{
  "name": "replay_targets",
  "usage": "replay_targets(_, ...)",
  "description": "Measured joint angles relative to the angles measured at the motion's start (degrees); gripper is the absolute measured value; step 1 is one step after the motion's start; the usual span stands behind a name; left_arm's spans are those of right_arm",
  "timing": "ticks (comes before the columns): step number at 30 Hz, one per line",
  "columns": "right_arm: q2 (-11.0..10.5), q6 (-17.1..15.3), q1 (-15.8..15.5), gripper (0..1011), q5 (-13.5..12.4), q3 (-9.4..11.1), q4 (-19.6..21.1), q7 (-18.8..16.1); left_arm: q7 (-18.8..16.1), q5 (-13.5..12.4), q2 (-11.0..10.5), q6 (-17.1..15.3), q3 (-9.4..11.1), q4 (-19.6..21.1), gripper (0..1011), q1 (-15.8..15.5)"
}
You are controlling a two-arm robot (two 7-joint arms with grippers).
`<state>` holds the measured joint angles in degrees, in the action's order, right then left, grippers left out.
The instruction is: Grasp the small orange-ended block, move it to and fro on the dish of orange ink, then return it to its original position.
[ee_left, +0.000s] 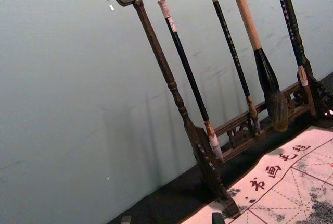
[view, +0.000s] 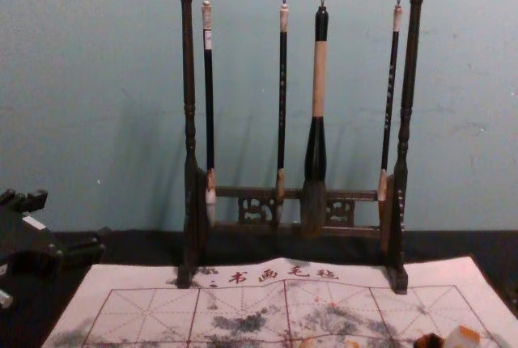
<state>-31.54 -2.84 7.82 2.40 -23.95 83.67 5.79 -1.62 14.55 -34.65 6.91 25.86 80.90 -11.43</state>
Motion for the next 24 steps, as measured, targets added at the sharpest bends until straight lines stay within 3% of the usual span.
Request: replay_targets(24, -0.3, -0.1, -0.1, 1000, -0.2, -0.1, 0.4, -0.3, 0.0, 0.0, 0.0, 0.0, 0.0, 0.0, 1001, 0.0)
